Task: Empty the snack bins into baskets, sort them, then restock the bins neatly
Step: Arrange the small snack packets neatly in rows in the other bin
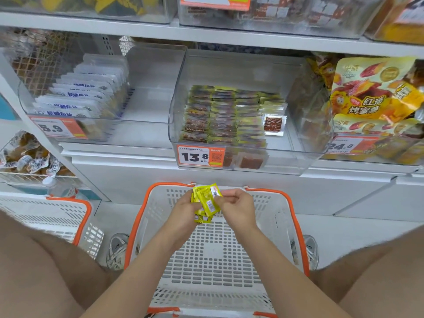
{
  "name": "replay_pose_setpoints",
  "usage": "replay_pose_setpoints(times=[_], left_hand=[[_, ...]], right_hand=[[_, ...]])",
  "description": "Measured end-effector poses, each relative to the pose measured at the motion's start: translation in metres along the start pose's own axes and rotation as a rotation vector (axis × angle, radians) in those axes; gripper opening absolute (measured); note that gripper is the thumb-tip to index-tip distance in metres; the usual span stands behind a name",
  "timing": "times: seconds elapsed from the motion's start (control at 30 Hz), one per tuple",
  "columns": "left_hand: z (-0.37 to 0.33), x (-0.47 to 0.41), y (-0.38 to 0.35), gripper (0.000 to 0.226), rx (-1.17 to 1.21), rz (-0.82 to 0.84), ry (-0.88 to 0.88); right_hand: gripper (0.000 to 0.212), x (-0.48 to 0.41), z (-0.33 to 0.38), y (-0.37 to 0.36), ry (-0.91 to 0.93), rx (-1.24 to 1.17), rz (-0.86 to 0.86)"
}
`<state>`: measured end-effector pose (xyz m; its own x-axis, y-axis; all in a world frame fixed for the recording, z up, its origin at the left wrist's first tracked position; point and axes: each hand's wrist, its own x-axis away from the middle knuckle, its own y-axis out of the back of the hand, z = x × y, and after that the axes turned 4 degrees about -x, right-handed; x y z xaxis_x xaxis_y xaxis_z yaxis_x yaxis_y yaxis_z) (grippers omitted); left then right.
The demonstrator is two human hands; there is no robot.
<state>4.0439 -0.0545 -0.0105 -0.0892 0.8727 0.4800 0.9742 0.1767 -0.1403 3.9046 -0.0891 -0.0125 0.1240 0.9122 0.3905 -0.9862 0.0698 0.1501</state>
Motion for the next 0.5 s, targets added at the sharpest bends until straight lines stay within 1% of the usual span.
replay_pose_setpoints(times=[0.07,0.1,0.13,0.17,0.2,0.23,0.27,0.3,0.37,0.4,0.43,0.47,0.5], left_hand=[[-0.004,0.005,-0.011,0.039,0.094,-0.045,0.01],[-0.006,0.009,-0.017,0.033,0.105,-0.05,0.001],[-0.007,0.013,-0.022,0.028,0.098,-0.054,-0.007],[-0.007,0.016,-0.024,0.028,0.069,-0.057,-0.014],[-0.008,0.017,-0.024,0.033,0.03,-0.077,-0.014],[-0.009,0.017,-0.023,0.035,0.002,-0.09,-0.004],[-0.012,0.019,-0.021,0.034,-0.003,-0.077,0.019],[-0.015,0.019,-0.018,0.034,-0.008,-0.043,0.048],[-0.026,0.024,-0.011,0.029,-0.041,0.047,0.095],[-0.032,0.028,-0.009,0.025,-0.062,0.103,0.101],[-0.037,0.03,-0.007,0.023,-0.078,0.169,0.095],[-0.041,0.033,-0.007,0.022,-0.092,0.223,0.096],[-0.047,0.037,-0.007,0.021,-0.122,0.26,0.104]], right_hand=[[0.018,0.007,-0.001,-0.004,-0.017,0.089,0.029],[0.024,0.01,0.0,-0.005,-0.023,0.077,0.103],[0.031,0.015,0.002,-0.005,-0.023,0.081,0.213],[0.04,0.019,0.004,-0.006,0.004,0.12,0.333],[0.052,0.023,0.009,-0.004,0.049,0.226,0.439],[0.062,0.026,0.014,-0.002,0.109,0.353,0.507],[0.072,0.029,0.019,0.001,0.169,0.479,0.53],[0.087,0.03,0.025,0.006,0.231,0.606,0.521],[0.125,0.034,0.036,0.019,0.399,0.82,0.502],[0.134,0.037,0.044,0.025,0.459,0.934,0.528],[0.132,0.039,0.05,0.03,0.501,1.053,0.559],[0.117,0.039,0.054,0.035,0.534,1.143,0.571],[0.091,0.039,0.059,0.038,0.562,1.196,0.555]])
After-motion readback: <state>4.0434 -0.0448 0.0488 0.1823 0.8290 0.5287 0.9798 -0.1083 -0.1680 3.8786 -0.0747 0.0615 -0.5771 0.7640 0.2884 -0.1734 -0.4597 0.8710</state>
